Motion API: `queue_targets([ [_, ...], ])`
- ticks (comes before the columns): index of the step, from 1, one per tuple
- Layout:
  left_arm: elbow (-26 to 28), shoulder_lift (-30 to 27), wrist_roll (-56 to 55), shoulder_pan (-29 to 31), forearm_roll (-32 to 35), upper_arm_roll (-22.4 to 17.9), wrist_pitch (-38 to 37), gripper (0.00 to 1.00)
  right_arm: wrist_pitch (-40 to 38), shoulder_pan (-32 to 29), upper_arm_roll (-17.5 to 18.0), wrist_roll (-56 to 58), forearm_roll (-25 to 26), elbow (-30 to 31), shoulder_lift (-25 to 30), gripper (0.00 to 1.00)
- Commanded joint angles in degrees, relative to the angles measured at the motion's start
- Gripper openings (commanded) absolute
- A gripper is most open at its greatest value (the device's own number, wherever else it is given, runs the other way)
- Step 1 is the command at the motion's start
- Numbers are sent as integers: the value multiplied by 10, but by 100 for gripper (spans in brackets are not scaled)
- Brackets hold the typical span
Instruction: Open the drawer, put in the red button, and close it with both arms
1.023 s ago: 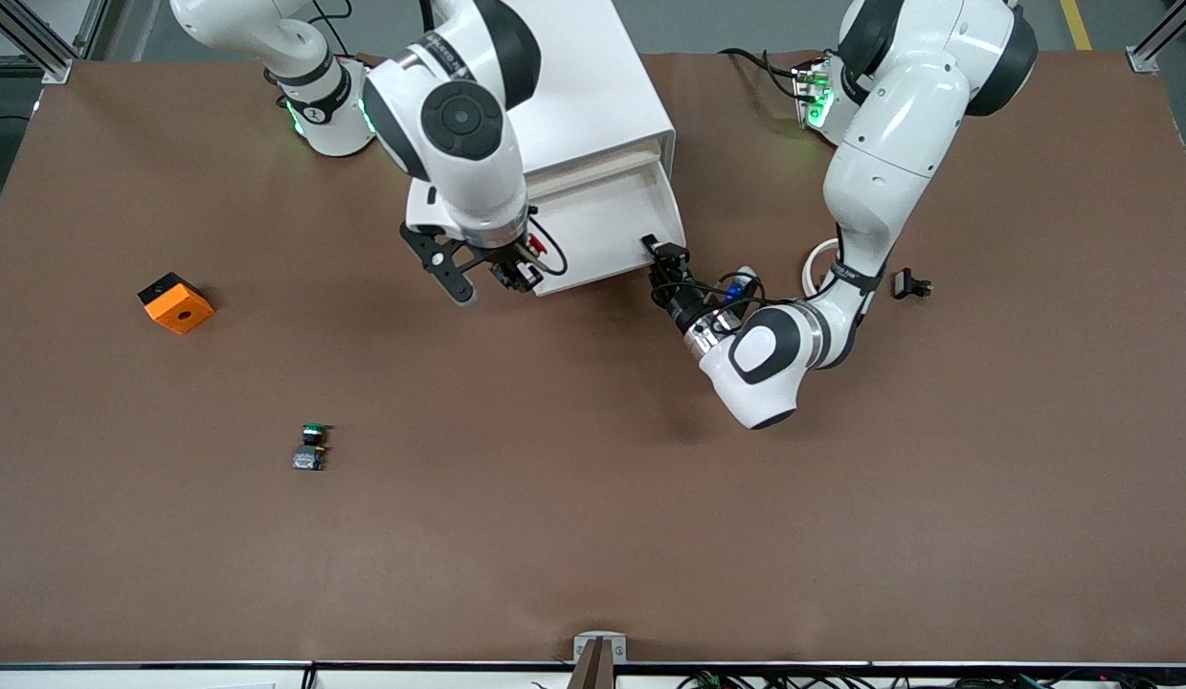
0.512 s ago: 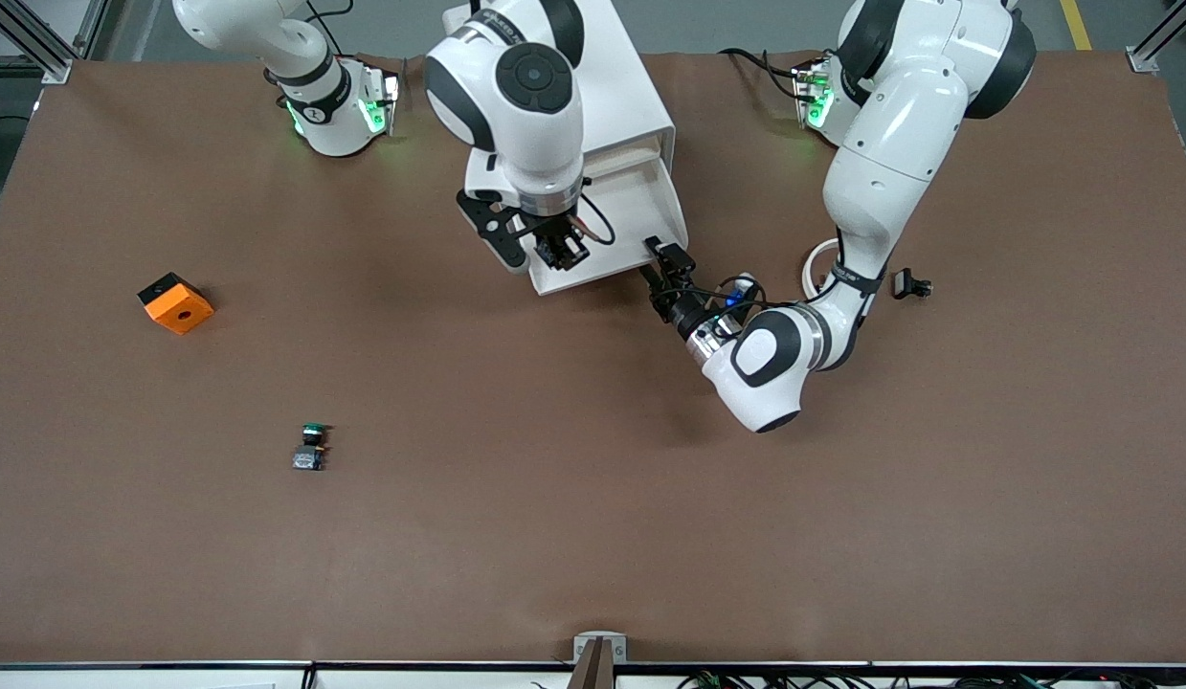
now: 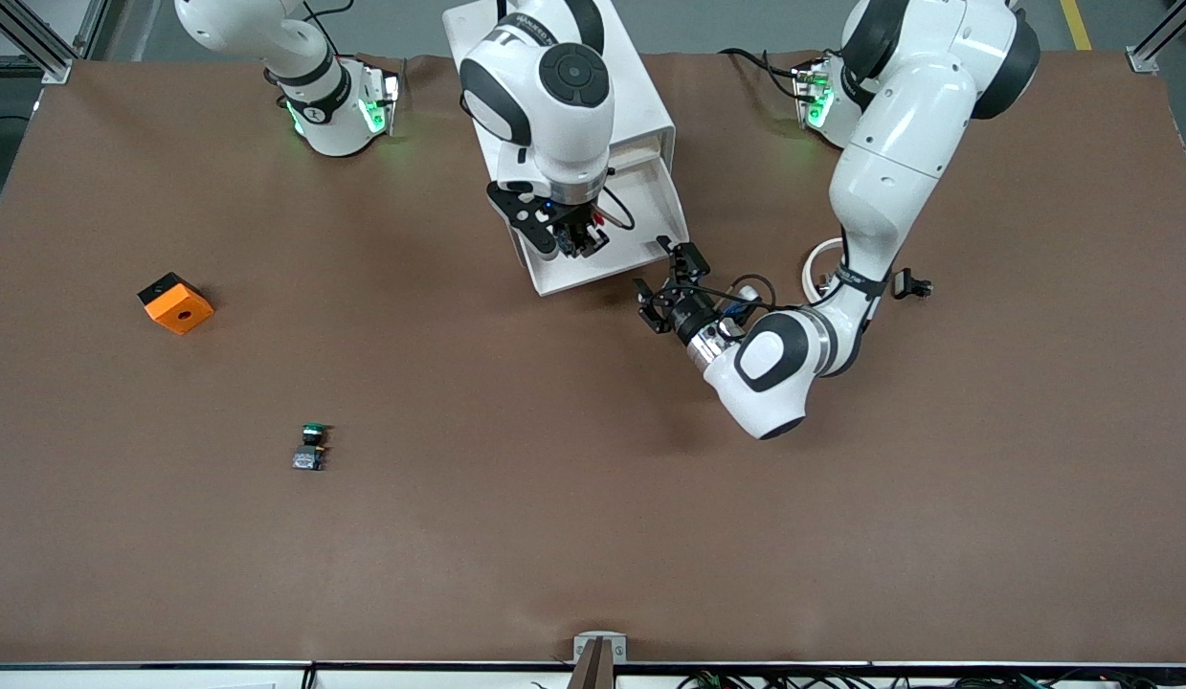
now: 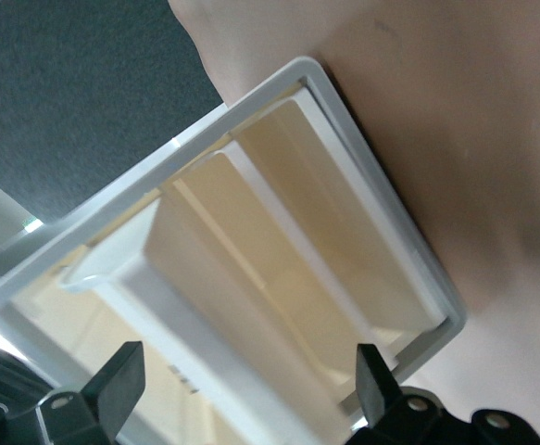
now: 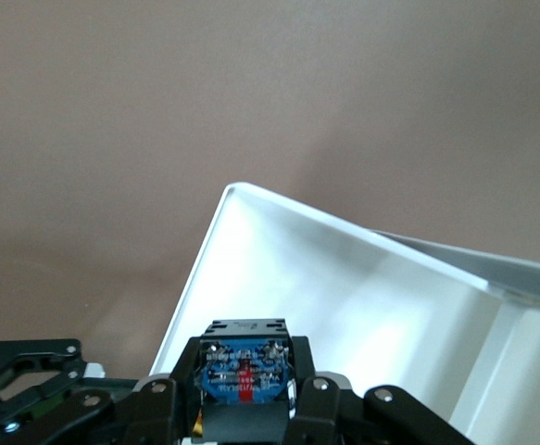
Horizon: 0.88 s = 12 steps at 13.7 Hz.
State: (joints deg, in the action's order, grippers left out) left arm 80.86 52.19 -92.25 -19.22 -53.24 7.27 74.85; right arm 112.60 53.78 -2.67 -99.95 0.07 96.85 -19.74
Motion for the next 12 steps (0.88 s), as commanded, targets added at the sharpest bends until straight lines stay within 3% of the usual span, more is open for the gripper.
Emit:
queue_targets([
  [1, 3, -11, 71, 37, 2, 27, -21, 100, 14, 10, -5, -19, 11, 9, 8, 0],
  [7, -12, -11, 222, 62, 22, 21, -19, 100, 29, 20, -4, -30, 9, 10, 0, 0],
  [10, -38, -11, 311, 63, 96, 21, -5, 100, 52, 23, -4, -31, 9, 9, -19, 0],
  [12, -40, -12, 345, 62, 142, 20, 53, 100, 54, 26, -4, -33, 7, 9, -24, 0],
])
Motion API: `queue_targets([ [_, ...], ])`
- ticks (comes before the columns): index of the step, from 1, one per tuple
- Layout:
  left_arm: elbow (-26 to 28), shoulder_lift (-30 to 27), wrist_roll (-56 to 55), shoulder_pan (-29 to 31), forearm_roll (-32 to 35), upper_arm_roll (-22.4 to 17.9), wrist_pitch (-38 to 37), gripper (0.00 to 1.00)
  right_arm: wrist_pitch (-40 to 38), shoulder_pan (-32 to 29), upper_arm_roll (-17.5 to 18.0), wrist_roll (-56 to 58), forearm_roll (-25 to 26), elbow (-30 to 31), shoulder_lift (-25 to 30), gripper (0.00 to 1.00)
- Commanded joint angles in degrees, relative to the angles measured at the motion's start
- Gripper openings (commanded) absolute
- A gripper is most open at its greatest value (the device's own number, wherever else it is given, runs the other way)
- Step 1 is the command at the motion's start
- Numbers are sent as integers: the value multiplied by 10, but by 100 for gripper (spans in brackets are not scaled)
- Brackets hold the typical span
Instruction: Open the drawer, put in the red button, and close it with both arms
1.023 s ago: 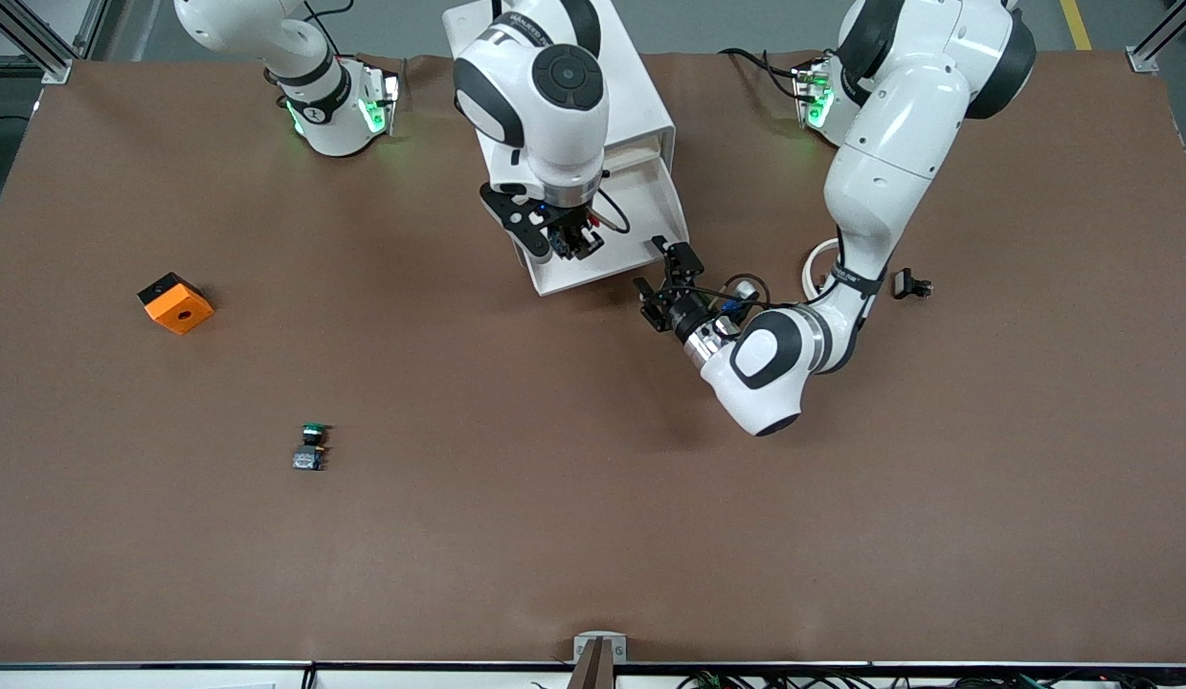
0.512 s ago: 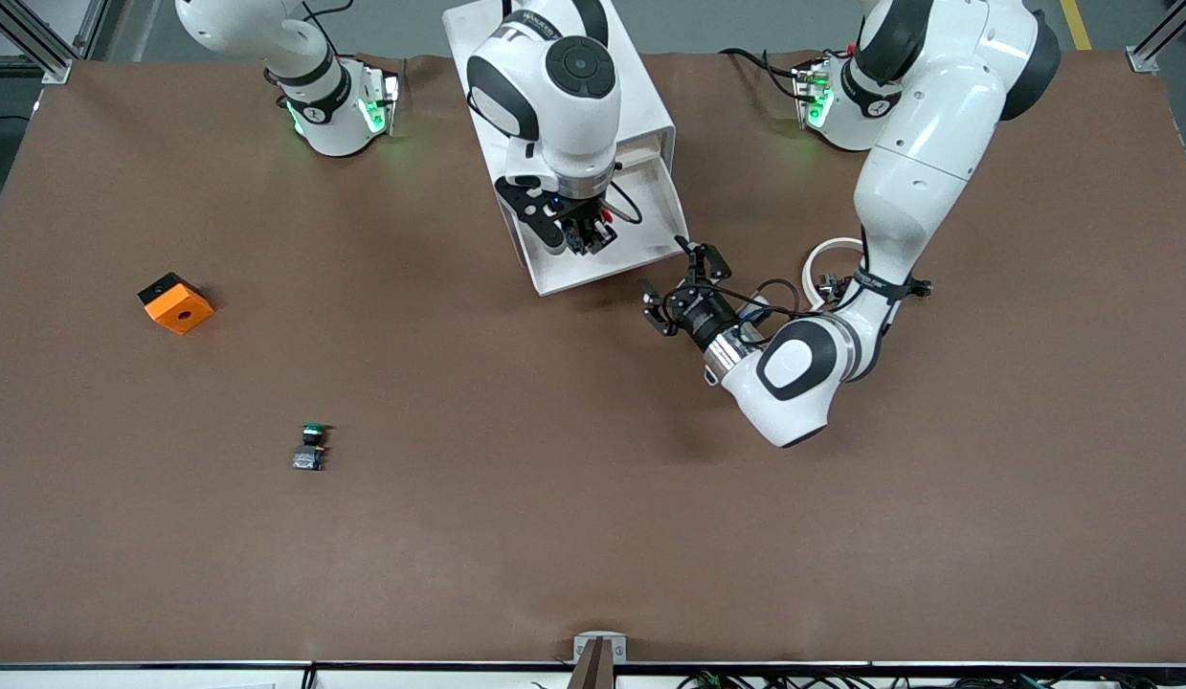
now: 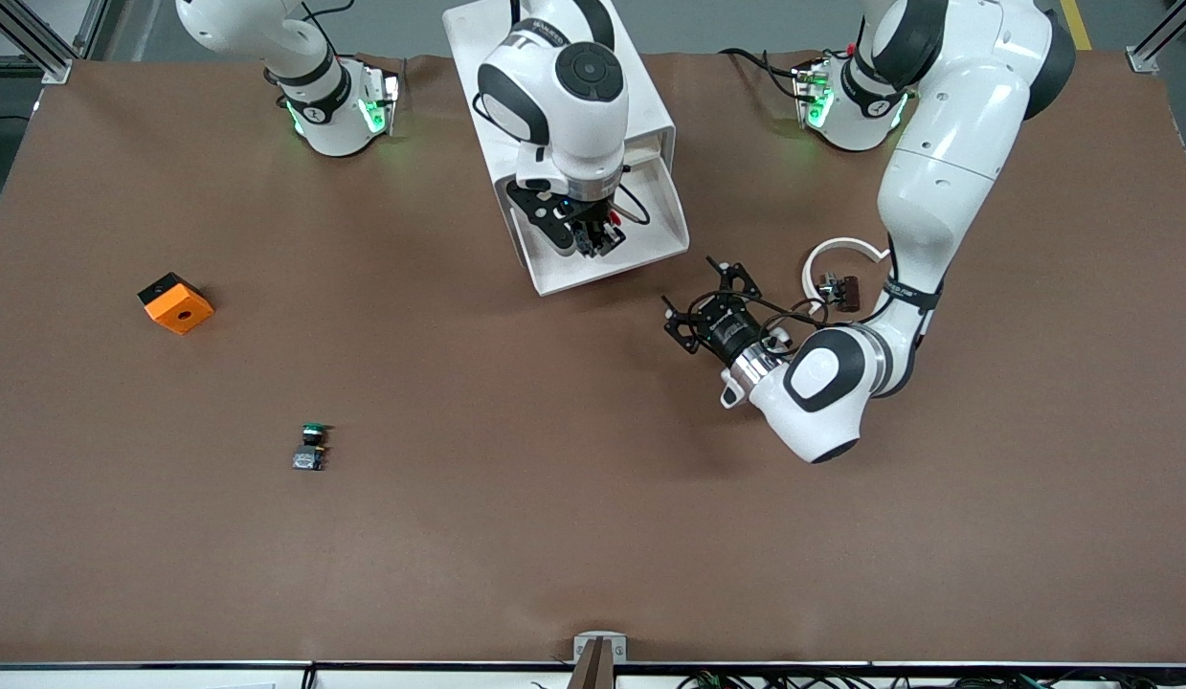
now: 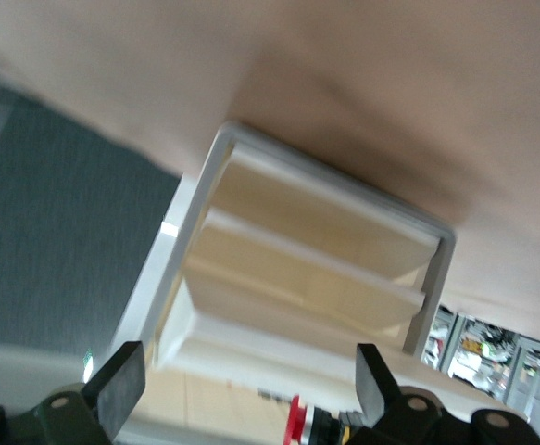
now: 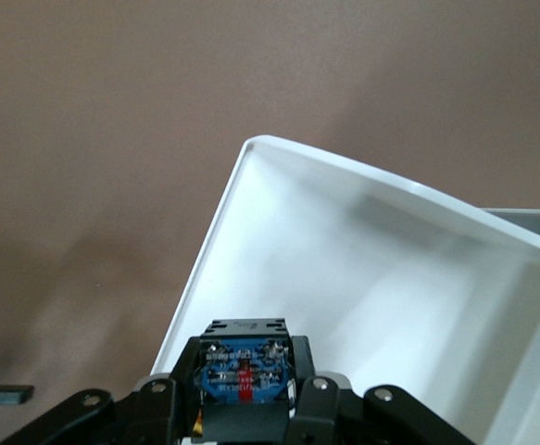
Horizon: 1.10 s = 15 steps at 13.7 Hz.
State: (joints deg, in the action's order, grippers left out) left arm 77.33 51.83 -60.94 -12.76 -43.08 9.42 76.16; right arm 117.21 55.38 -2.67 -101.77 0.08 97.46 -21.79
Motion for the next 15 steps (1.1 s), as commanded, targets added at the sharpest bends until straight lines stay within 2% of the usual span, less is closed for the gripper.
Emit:
queue_targets([
  [1, -6, -9, 38, -2, 68, -1, 72, 100, 7, 12, -4, -16, 7, 3, -5, 0],
  [4, -7, -12, 63, -4, 107, -4, 150, 100, 6, 17, -4, -21, 7, 2, -8, 0],
  [6, -37, -12, 79, -9, 115, -25, 203, 100, 7, 18, -4, -26, 5, 2, -10, 0],
  [10, -68, -29, 108, -17, 120, -45, 221, 100, 1, 17, -4, -31, 5, 1, -12, 1],
  [11, -68, -41, 108, -34, 127, -67, 228, 100, 1, 17, -4, -31, 5, 0, -12, 6],
  [12, -68, -46, 108, -57, 135, -94, 231, 100, 0, 18, -4, -30, 5, -2, -12, 31],
  [13, -68, -48, 108, -80, 136, -127, 240, 100, -4, 17, -4, -32, 4, -3, -12, 86],
  [14, -68, -56, 109, -98, 137, -151, 259, 100, -11, 18, -5, -33, 4, -4, -12, 100],
  [15, -68, -60, 114, -114, 139, -168, 279, 100, -15, 17, -5, -29, 4, -6, -12, 100],
])
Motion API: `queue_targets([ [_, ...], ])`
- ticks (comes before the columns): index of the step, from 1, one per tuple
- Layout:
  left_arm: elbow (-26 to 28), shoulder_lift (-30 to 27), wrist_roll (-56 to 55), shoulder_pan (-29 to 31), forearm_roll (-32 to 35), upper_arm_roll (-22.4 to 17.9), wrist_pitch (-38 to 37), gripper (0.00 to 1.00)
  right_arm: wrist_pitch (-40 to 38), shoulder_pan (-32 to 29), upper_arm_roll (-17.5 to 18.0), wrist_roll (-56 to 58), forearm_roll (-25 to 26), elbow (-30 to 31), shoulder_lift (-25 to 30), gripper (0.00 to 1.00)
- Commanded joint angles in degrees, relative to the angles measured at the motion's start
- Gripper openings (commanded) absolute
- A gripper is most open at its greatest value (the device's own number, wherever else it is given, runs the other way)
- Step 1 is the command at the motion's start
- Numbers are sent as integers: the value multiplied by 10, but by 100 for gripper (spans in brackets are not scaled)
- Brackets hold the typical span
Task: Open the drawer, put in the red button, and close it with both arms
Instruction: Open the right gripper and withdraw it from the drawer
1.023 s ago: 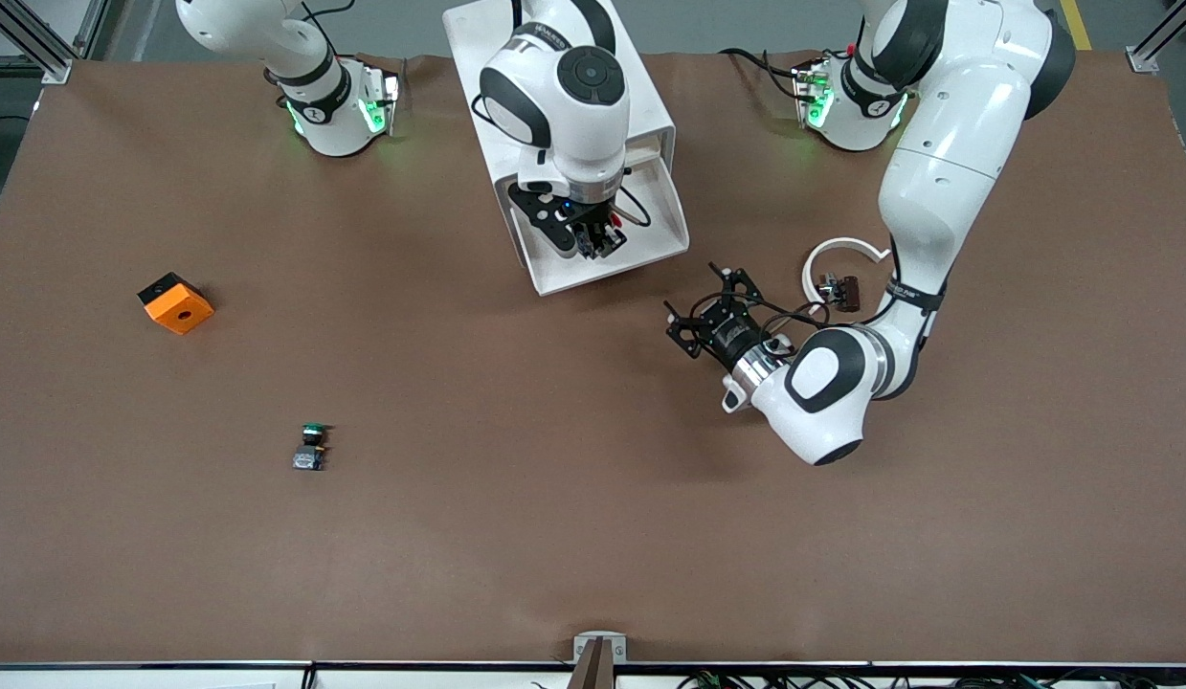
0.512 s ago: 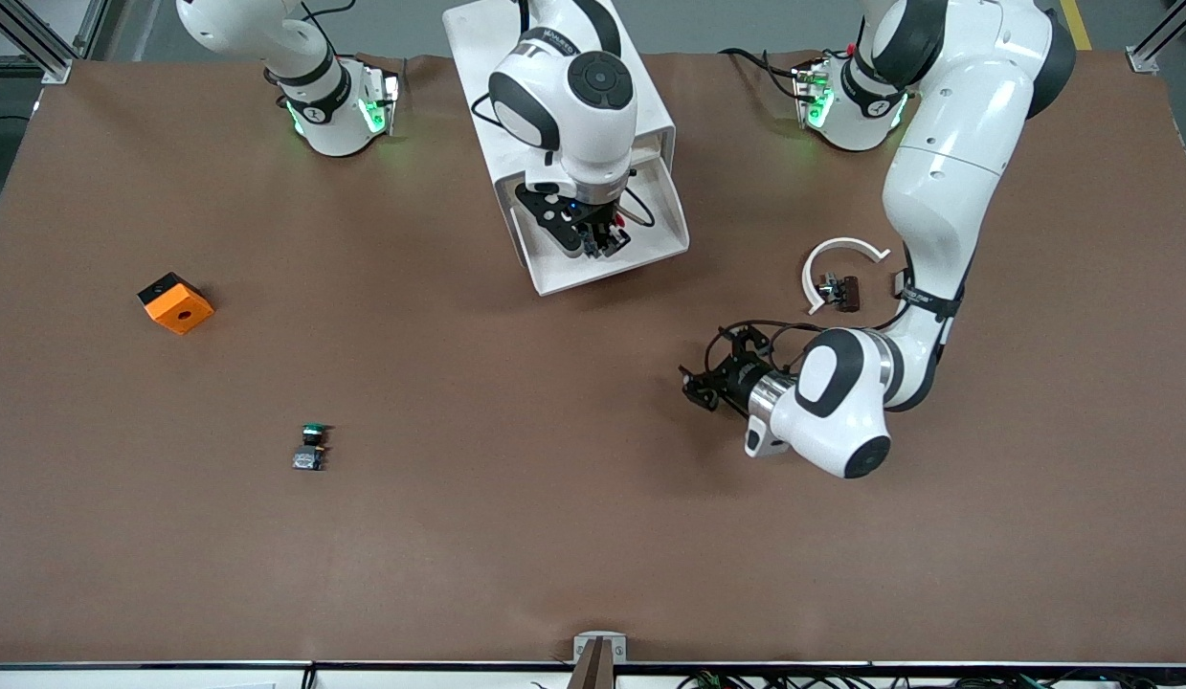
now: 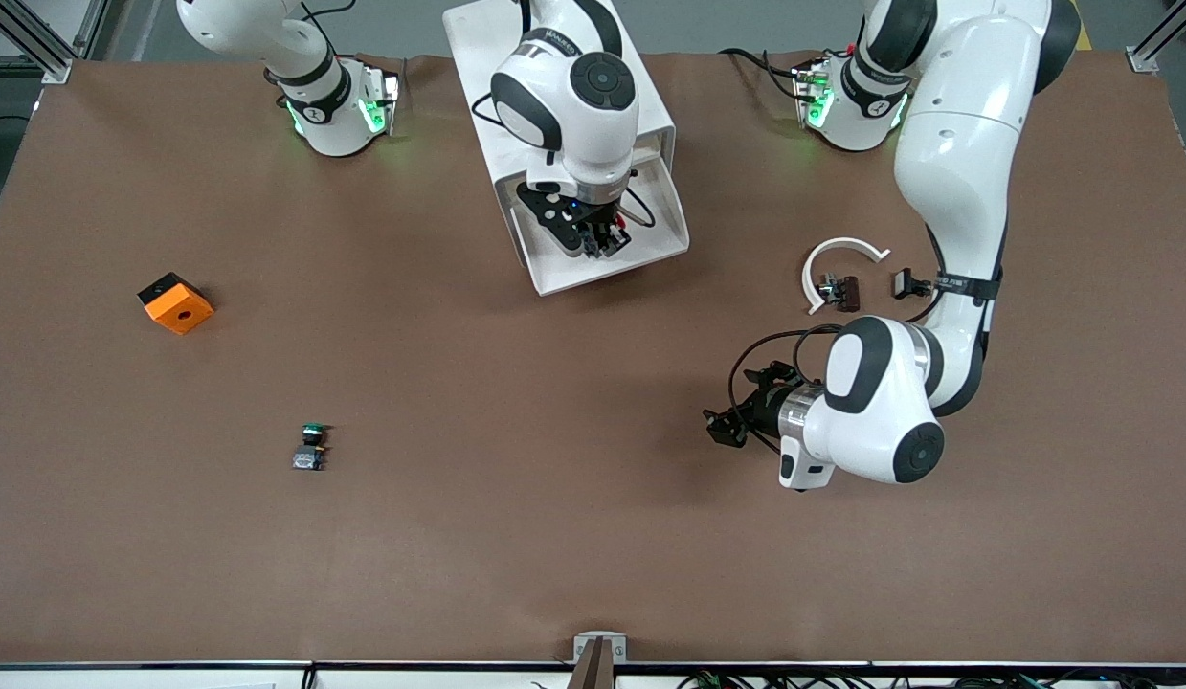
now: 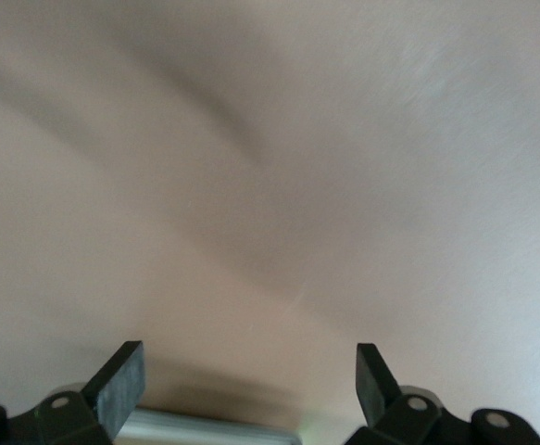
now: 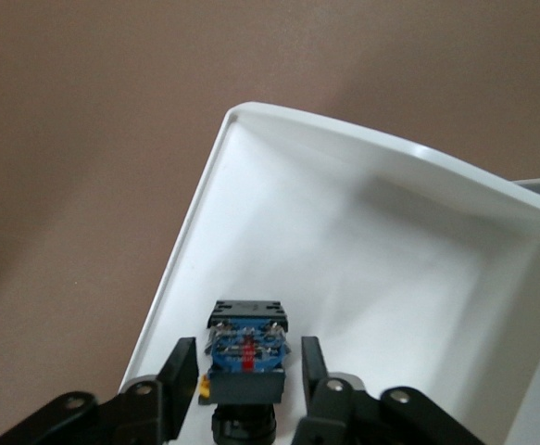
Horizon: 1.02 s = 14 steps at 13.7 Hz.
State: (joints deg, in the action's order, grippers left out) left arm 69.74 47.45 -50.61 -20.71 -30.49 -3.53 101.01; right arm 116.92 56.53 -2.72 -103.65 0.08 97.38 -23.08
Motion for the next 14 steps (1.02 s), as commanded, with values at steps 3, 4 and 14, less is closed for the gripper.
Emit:
queue_targets([
  [3, 11, -17, 63, -50, 23, -61, 94, 100, -24, -4, -5, 1, 4, -27, 3, 100],
  [4, 12, -17, 71, -50, 41, -58, 112, 100, -48, -12, -6, 18, 3, -46, 4, 100],
  [14, 24, -20, 71, -80, 119, -53, 183, 100, -249, -204, -13, 502, -32, -125, 88, 100],
])
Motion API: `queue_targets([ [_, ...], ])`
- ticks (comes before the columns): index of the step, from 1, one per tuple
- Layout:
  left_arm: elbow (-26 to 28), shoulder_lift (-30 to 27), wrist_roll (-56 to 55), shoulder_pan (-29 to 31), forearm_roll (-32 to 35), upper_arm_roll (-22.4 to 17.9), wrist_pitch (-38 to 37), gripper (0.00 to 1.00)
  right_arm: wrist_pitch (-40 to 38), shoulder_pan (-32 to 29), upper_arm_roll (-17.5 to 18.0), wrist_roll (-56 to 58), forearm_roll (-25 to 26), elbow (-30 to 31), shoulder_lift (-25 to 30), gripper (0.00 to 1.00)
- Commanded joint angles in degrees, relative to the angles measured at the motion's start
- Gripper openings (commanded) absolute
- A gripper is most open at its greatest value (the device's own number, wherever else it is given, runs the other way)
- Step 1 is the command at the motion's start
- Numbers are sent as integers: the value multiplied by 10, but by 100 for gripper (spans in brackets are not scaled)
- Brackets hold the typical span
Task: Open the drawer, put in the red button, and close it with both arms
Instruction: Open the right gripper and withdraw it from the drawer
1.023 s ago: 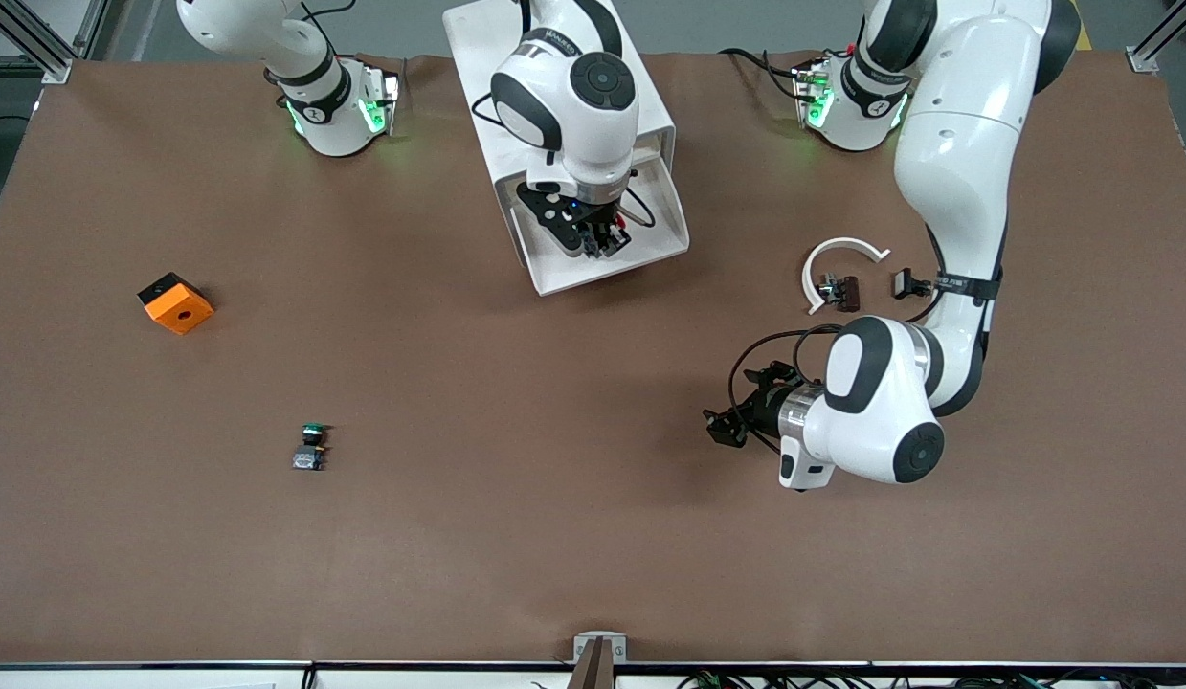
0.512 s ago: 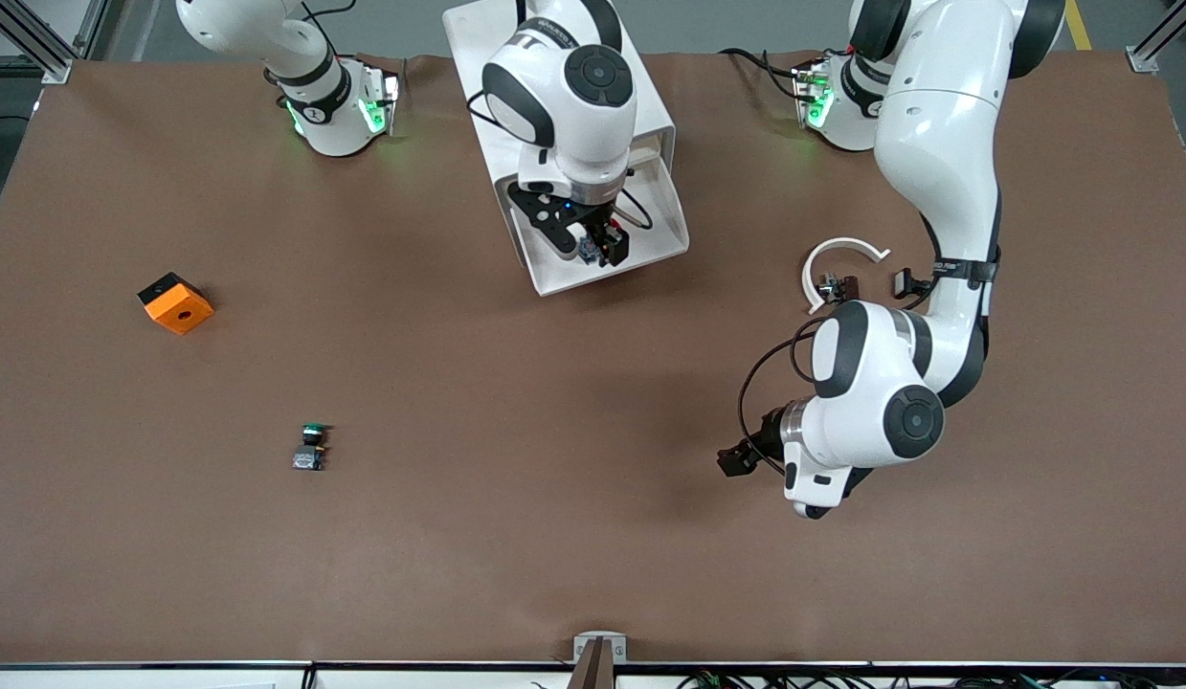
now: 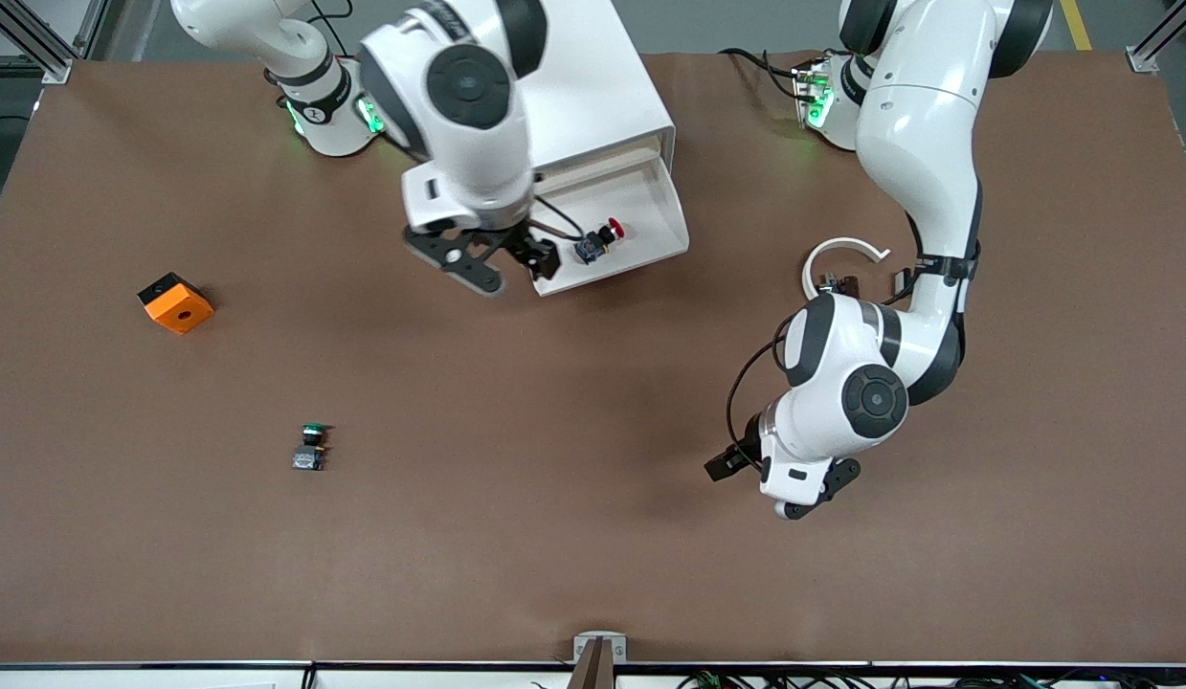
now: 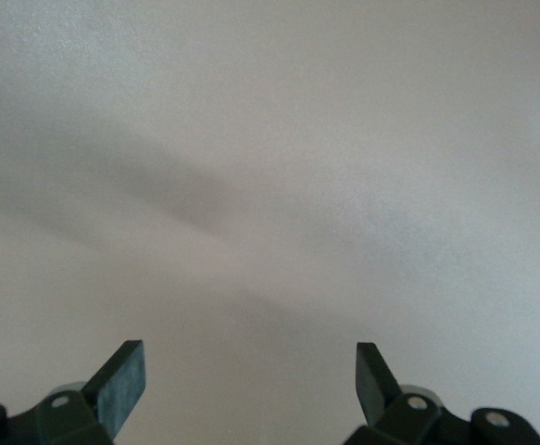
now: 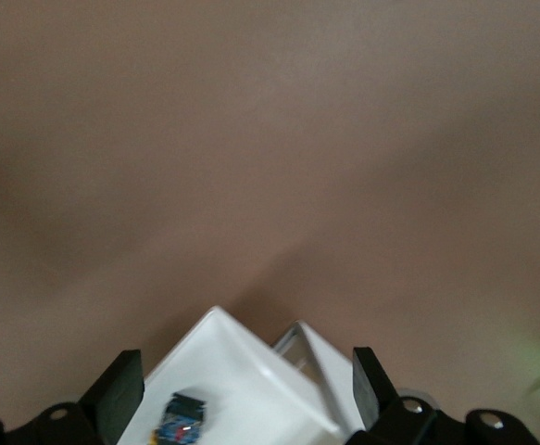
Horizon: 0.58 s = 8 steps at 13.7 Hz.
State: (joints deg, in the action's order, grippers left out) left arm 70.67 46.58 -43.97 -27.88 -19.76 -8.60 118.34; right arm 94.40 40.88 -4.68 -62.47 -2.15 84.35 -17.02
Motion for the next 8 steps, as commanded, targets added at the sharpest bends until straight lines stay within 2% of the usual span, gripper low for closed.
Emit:
queue_targets([
  [1, 15, -11, 5, -16, 11, -3, 9, 100, -39, -74, 6, 141, -9, 5, 35, 100],
  [4, 21, -25, 5, -22, 12, -3, 9, 100, -67, -154, 6, 282, -8, 6, 52, 100],
  [8, 68, -61, 4, -47, 27, -3, 14, 100, -76, -245, 6, 428, 0, 12, 76, 100],
])
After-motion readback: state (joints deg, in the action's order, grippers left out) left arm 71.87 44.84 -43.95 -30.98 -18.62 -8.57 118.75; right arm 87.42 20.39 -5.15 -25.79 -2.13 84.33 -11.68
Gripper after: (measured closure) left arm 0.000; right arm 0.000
